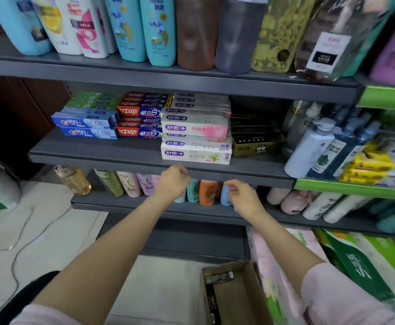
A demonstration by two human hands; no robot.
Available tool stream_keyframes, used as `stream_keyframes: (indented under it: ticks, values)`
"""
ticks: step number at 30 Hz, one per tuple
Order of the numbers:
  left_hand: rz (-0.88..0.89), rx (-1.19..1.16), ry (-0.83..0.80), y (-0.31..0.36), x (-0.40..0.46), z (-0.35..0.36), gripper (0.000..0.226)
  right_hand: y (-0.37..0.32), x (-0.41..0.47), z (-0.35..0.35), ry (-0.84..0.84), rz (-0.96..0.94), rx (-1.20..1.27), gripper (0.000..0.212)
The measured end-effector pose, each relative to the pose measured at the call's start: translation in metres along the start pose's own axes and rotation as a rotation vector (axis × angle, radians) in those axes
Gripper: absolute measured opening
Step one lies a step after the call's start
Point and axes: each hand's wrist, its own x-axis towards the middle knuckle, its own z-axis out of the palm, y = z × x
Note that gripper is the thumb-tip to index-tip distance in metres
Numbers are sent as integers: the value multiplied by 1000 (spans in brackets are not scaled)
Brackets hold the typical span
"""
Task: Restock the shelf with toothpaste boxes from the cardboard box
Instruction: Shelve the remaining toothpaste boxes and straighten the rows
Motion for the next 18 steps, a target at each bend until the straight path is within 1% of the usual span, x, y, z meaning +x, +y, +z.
stream_keyframes:
  ticks: [2,6,8,13,16,18]
  values:
    - [40,-4,-41,-2,-27,9,23,11,-29,2,26,-15,-35,36]
    - [72,-145,-153,-11,-83,38,8,42,-78,10,-1,7,-110,33]
    - [51,-146,-217,-20,-110,61,12,67,-103,18,-19,17,-139,29]
    - [-34,-93,-328,-57,-162,140,9,145,-160,42,-121,125,-253,29]
    - [-98,-31,-382,-89,-188,190,11,205,-187,60,-162,187,-295,27]
    - [-148,2,-412,-115,-207,235,16,257,-206,77,-201,256,-322,27]
